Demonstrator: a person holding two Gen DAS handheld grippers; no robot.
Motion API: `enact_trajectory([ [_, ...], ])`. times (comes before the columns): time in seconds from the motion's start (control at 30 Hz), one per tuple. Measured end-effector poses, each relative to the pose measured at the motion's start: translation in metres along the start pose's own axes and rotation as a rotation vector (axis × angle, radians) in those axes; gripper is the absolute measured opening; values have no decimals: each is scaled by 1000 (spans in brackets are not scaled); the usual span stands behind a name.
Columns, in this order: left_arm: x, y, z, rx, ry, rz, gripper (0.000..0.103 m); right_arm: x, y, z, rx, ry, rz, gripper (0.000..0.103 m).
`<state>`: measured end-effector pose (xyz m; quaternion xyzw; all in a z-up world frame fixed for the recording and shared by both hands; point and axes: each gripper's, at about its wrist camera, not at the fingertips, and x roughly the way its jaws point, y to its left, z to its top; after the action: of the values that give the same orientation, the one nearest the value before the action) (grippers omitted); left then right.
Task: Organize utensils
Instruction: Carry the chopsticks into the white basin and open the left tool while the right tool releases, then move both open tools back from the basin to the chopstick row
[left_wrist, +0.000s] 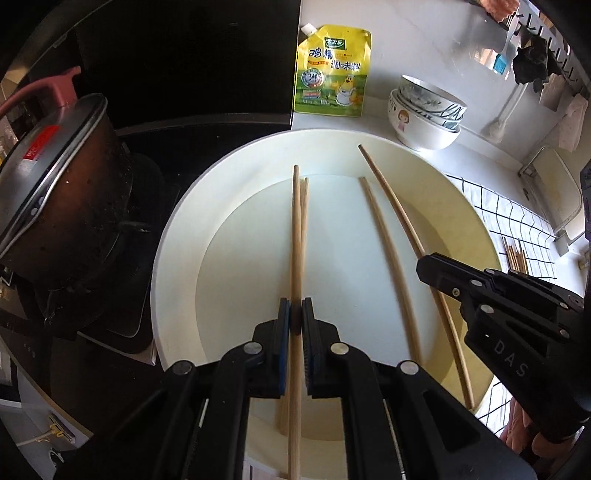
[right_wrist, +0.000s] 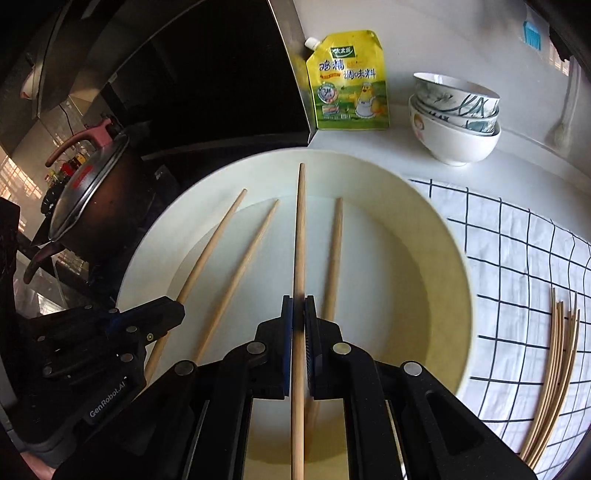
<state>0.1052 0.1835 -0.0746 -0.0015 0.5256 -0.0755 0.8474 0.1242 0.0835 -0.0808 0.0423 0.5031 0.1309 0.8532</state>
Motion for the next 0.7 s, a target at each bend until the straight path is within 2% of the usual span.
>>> enact_trajectory([
  [0.23, 12, 7, 5, 21, 22, -14, 8, 10, -1, 0, 22, 20, -35, 6],
  [0.3, 11, 9, 7, 19, 16, -16, 15, 10, -2, 0, 32, 19, -43, 9],
  [0.33, 10, 10, 8, 18, 10, -16, 27, 10, -3, 1, 38, 21, -46, 13],
  [0.37, 8, 11, 9, 16, 0, -12, 36, 9, -4, 1, 42, 17, -50, 21],
  [0.4, 6, 13, 10, 14, -10, -8, 39, 6, -5, 1, 45, 8, -55, 26],
  [0.7, -8, 24, 6, -5, -30, -9, 50, -9, -4, -7, 49, -12, -75, 28],
])
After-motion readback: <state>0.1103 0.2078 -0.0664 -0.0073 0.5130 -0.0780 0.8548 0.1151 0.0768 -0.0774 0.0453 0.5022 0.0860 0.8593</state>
